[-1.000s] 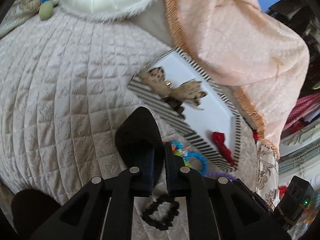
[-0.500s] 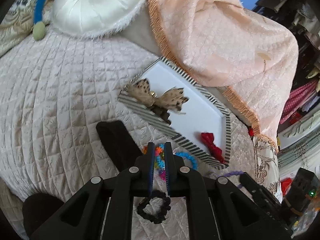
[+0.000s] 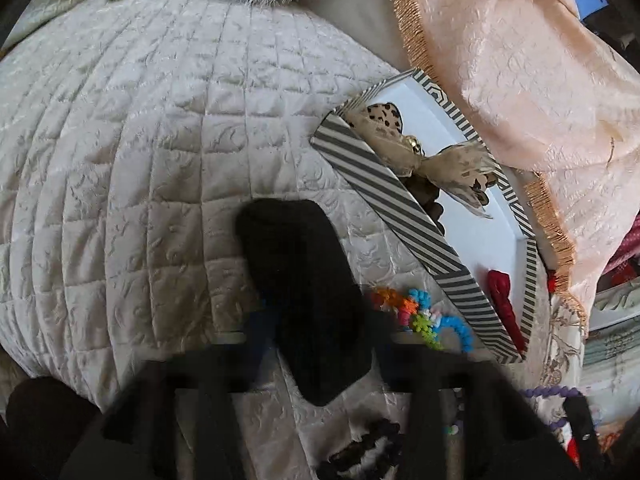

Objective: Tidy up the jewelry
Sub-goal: 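Carry the black clip with the left tool while the right tool drops the purple bracelet in the tray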

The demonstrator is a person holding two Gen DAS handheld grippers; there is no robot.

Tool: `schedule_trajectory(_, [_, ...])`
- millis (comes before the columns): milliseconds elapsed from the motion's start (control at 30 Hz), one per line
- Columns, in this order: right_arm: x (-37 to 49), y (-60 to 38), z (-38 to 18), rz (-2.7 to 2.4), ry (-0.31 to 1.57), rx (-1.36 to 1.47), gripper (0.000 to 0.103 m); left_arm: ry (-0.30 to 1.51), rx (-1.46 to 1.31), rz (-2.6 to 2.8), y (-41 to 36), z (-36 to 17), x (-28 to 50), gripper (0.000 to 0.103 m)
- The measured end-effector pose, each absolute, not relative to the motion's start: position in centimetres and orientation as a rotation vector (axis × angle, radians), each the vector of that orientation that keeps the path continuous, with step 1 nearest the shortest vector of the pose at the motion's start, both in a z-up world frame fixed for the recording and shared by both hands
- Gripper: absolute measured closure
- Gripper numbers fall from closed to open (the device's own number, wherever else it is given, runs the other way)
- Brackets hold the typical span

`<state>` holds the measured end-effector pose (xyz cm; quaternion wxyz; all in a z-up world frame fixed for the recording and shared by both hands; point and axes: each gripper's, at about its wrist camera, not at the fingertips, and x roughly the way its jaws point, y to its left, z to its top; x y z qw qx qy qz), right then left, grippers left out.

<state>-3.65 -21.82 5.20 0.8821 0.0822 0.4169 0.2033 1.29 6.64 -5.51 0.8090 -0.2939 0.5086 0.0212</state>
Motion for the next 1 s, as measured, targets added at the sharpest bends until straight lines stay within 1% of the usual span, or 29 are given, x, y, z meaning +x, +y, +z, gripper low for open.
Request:
schedule_trajectory(200, [-3.5, -21.8, 6.0, 0.429, 0.853, 0.167, 0.094, 1.037, -0.631, -0.041, 6.6, -2.9, 0.6, 0.103])
schedule_trajectory(367, [-2.9, -21.9, 7.0, 0.427, 0.836, 0.161, 0.094, 1.001, -0.559, -0.104, 4.7, 0.3, 0.9, 0.103])
schedule_trajectory(567, [-1.8, -22.2, 7.9, 0.412, 0.825, 0.146, 0.094, 0.966, -0.427, -0.151, 1.4, 3.1, 2.1, 0.103])
schedule_trajectory(767, [-0.4, -22.9, 8.4, 0.39, 0.819, 0.141, 0.094, 0.938, -0.318, -0.169, -1.4, 4.8, 3.6, 0.103])
schedule_trajectory(1000, [0.9, -23.7, 8.4, 0.366, 0.818, 0.132, 0.094, 0.921, -0.227, -0.174, -3.7, 5.4, 4.8, 0.103])
